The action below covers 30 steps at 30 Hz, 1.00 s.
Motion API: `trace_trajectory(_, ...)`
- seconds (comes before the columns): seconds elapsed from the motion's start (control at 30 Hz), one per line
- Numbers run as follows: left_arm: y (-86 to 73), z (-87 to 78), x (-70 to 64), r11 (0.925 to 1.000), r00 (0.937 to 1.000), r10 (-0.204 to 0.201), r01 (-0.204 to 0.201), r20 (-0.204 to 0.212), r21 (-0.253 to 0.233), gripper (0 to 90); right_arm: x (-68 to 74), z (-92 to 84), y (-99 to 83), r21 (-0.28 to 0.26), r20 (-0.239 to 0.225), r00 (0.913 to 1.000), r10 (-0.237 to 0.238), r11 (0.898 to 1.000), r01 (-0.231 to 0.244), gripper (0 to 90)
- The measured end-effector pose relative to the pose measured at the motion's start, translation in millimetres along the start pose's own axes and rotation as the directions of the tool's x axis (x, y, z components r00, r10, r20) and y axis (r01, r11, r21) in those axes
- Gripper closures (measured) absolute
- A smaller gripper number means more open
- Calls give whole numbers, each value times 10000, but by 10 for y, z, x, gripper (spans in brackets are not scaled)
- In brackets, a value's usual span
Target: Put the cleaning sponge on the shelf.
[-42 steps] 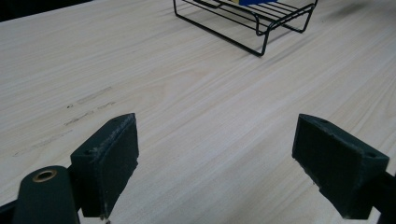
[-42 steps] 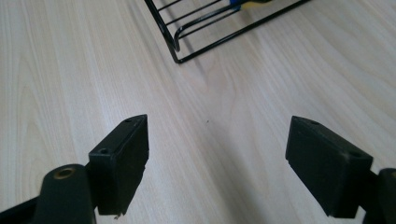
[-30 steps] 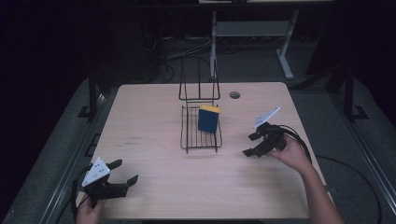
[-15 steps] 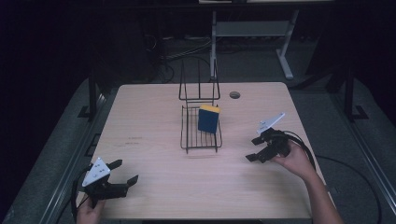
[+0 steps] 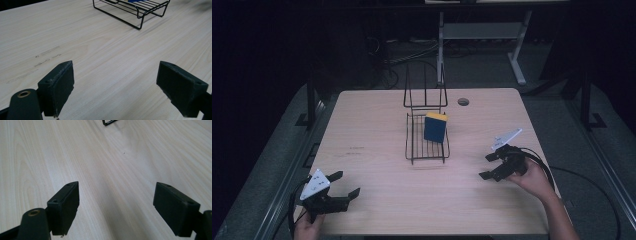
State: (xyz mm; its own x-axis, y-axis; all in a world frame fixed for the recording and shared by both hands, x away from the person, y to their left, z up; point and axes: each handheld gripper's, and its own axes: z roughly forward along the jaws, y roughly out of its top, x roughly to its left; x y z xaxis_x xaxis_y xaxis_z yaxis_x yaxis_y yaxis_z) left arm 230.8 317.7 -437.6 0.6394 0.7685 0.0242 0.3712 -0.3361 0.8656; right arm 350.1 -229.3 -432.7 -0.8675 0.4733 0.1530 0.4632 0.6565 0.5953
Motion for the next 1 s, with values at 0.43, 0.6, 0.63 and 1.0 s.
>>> trace_trajectory(0.43, -3, 3, 2, 10000, 10000, 41, -41, -22, 79, 141, 109, -93, -138, -296, 91, 10000, -8, 9996, 11, 205)
trace_trajectory(0.6, -4, 1, 1, 9999, 10000, 53, -53, -26, 89, 141, 151, -99, -219, -282, 142, 9999, 36, 9996, -32, 206)
trace_trajectory(0.63, -5, 3, 2, 9999, 10000, 46, -46, -23, 89, 141, 160, -97, -237, -278, 131, 9999, 60, 9996, -56, 207)
trace_trajectory(1.0, -11, 15, 0, 9999, 10000, 65, -64, -34, 103, 141, 221, -72, -416, -366, 94, 9994, 348, 9987, -344, 203)
